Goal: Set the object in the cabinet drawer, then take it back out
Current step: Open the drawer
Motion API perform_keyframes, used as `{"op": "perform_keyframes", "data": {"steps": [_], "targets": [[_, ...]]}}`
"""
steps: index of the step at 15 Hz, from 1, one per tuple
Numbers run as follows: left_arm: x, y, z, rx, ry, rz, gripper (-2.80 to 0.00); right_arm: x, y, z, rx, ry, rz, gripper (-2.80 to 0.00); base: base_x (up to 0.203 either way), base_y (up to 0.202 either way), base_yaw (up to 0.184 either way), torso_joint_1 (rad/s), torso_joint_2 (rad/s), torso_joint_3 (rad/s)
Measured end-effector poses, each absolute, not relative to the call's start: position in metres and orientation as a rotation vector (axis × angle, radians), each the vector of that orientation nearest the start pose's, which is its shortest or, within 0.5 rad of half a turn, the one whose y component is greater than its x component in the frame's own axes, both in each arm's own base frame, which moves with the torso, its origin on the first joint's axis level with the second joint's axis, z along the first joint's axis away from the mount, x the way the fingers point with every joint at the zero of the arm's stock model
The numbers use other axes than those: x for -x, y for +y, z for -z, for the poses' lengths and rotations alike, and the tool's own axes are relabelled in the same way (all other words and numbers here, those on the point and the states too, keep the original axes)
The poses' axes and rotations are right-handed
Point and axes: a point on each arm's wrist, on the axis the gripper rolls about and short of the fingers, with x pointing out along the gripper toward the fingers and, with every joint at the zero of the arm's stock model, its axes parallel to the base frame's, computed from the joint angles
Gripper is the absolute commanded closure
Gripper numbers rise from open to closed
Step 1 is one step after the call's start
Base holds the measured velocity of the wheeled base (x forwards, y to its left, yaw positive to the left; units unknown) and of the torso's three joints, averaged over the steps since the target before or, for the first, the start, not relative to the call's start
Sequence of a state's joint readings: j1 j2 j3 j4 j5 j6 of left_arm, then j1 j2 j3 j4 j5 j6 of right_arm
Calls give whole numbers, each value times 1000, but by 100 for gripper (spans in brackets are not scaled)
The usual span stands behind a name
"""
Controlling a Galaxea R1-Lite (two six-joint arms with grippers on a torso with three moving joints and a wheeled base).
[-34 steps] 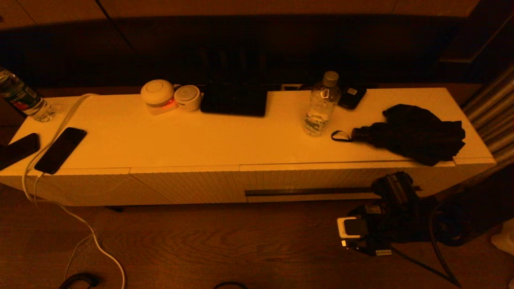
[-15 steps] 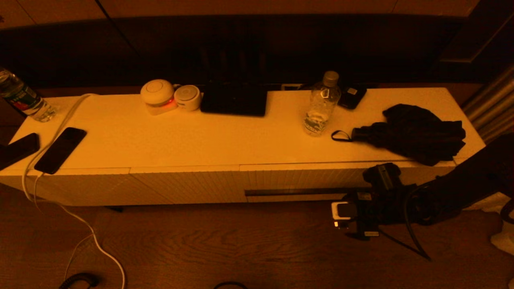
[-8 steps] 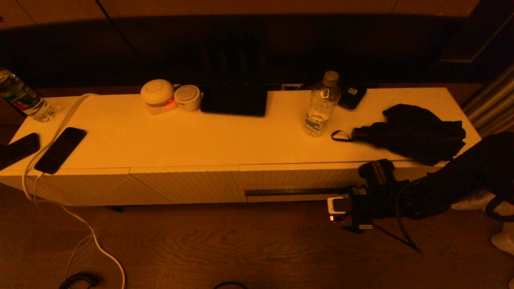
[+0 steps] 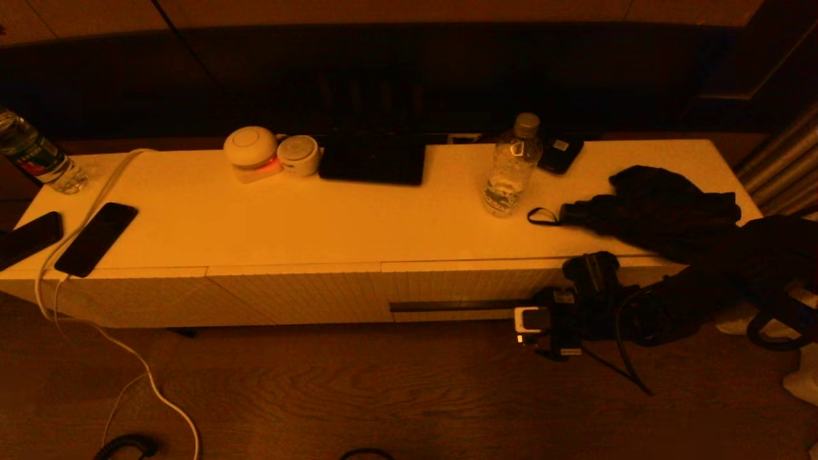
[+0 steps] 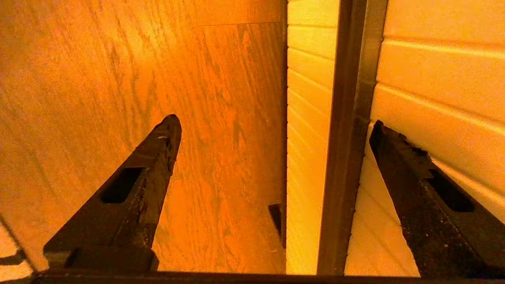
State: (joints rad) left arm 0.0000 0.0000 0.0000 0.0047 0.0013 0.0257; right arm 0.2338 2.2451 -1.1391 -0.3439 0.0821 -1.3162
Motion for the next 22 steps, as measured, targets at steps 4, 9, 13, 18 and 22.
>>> {"op": "perform_keyframes", "data": {"steps": [4, 9, 13, 18, 22], "targets": [[23, 0, -75, -26, 5, -1, 0, -399, 94, -34, 1297, 464, -757, -280, 0, 0, 0, 0, 0, 0], [23, 0, -75, -26, 4, -1, 0, -404, 93, -26, 1295, 463, -753, -280, 0, 0, 0, 0, 0, 0], [23, 0, -75, -26, 4, -1, 0, -401, 92, -19, 1290, 478, -764, -280, 0, 0, 0, 0, 0, 0], [23, 0, -75, -26, 4, -1, 0, -385, 91, -16, 1276, 532, -805, -280, 0, 0, 0, 0, 0, 0], [23, 0, -75, -26, 5, -1, 0, -370, 91, -14, 1268, 574, -844, -280, 0, 0, 0, 0, 0, 0]]}}
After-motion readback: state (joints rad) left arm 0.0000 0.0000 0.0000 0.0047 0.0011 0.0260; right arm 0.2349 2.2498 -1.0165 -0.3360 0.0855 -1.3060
